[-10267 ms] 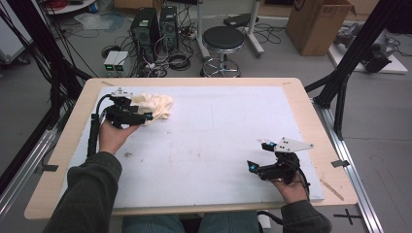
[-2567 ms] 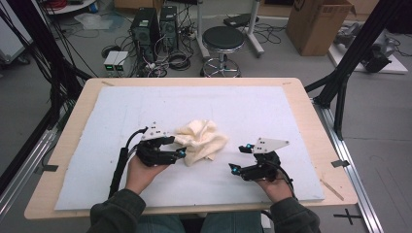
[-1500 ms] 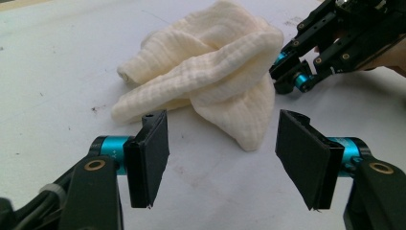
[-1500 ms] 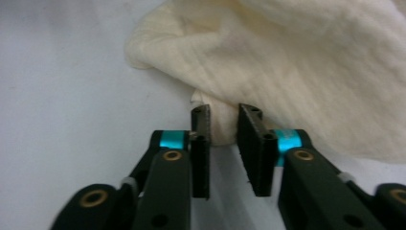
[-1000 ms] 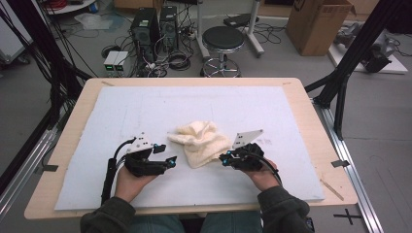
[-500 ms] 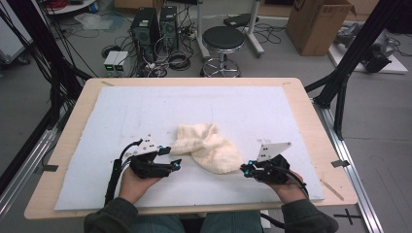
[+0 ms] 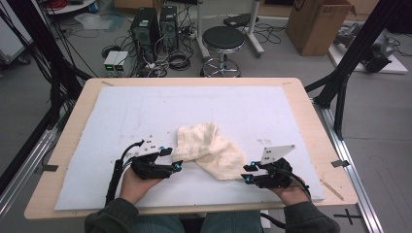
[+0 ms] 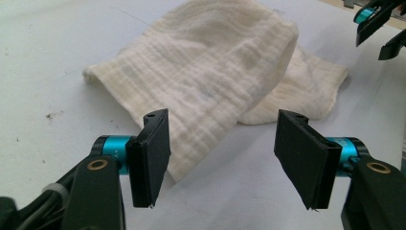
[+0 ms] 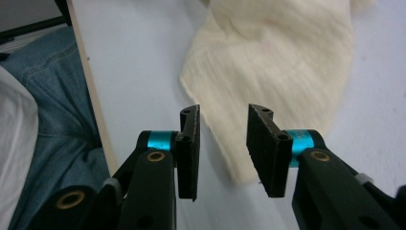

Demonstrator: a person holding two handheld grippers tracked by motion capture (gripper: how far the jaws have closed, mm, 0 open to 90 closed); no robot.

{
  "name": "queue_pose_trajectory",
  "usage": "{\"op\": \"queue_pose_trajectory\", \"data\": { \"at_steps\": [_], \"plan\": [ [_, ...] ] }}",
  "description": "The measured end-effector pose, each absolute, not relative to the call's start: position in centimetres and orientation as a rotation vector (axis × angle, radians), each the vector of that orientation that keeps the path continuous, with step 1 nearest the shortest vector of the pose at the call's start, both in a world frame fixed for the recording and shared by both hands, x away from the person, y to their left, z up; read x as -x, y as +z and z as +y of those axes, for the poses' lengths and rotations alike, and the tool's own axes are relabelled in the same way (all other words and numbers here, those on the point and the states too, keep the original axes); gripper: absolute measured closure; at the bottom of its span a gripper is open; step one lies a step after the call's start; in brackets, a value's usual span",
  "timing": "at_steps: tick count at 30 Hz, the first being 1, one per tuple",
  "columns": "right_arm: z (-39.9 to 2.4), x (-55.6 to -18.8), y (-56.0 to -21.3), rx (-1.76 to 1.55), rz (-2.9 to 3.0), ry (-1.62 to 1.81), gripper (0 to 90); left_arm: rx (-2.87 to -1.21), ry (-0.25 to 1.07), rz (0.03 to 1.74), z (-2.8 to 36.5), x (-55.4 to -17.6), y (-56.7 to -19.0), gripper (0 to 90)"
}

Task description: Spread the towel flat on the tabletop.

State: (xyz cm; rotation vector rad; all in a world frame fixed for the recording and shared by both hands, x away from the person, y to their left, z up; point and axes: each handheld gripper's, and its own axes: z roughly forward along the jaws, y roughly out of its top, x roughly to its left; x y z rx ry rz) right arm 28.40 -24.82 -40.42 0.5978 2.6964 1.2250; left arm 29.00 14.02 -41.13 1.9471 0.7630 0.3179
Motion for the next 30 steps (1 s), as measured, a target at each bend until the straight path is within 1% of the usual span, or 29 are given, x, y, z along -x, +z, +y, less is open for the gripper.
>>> {"op": "queue_pose_trajectory", "data": {
  "at_steps": [3,6,9,13,16,17,19,23,25,30],
  "plan": [
    [-23.3,-28.8,-40.6,-0.557,2.714,1.208,63.0,-1.954,0.313,0.756,14.0,-29.0,-41.2,38.0],
    [-22.2,-29.6,-41.2,-0.542,2.73,1.196,62.4,-1.962,0.305,0.753,13.8,-29.2,-41.6,40.9],
    [-21.4,-30.3,-41.7,-0.536,2.746,1.197,62.2,-1.991,0.294,0.752,13.4,-29.6,-42.0,42.2],
    [-20.7,-31.1,-42.6,-0.531,2.781,1.173,62.1,-2.054,0.315,0.743,12.5,-30.4,-42.8,42.9],
    [-20.4,-31.4,-43.0,-0.52,2.804,1.147,64.3,-2.098,0.327,0.744,11.9,-31.3,-43.3,45.0],
    [-20.3,-31.5,-43.2,-0.515,2.813,1.135,65.7,-2.116,0.335,0.737,11.7,-31.6,-43.5,46.9],
    [-20.1,-31.6,-43.5,-0.511,2.831,1.113,69.3,-2.138,0.364,0.732,11.3,-31.9,-43.8,56.1],
    [-20.2,-31.9,-43.6,-0.513,2.83,1.137,83.1,-2.143,0.405,0.716,11.3,-32.2,-43.7,85.4],
    [-20.1,-32.0,-43.6,-0.495,2.84,1.145,86.9,-2.133,0.407,0.707,11.7,-32.0,-43.3,87.2],
    [-20.2,-31.7,-43.2,-0.47,2.836,1.161,88.1,-2.096,0.407,0.681,13.3,-31.0,-41.1,87.4]
  ]
}}
